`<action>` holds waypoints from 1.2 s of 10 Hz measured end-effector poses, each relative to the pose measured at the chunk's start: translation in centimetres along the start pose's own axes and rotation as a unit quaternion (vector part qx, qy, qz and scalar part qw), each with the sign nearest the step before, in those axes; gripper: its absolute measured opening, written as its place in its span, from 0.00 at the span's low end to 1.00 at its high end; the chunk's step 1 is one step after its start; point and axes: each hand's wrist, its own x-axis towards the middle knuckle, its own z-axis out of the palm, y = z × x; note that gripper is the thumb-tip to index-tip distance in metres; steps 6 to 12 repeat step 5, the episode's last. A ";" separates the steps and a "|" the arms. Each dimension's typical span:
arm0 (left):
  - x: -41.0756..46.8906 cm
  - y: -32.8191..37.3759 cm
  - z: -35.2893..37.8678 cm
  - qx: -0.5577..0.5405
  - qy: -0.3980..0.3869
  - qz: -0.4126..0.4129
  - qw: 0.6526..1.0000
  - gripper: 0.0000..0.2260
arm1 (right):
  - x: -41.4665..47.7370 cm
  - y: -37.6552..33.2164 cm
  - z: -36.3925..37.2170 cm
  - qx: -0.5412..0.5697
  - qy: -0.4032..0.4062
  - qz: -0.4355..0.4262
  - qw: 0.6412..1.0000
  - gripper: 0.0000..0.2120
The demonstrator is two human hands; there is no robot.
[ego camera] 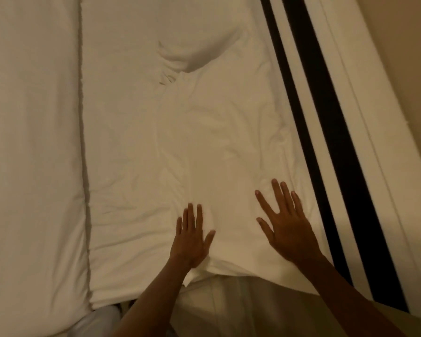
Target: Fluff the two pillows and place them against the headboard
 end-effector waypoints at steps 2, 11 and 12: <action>-8.2 1.0 -3.7 0.087 -0.162 0.024 0.983 0.42 | -4.0 -3.5 -2.2 0.031 -0.062 0.101 0.992 0.31; -13.9 4.2 -14.8 0.119 -0.066 -0.014 0.991 0.32 | -1.7 -10.5 -10.3 0.124 -0.019 0.164 0.979 0.33; -13.9 4.2 -14.8 0.119 -0.066 -0.014 0.991 0.32 | -1.7 -10.5 -10.3 0.124 -0.019 0.164 0.979 0.33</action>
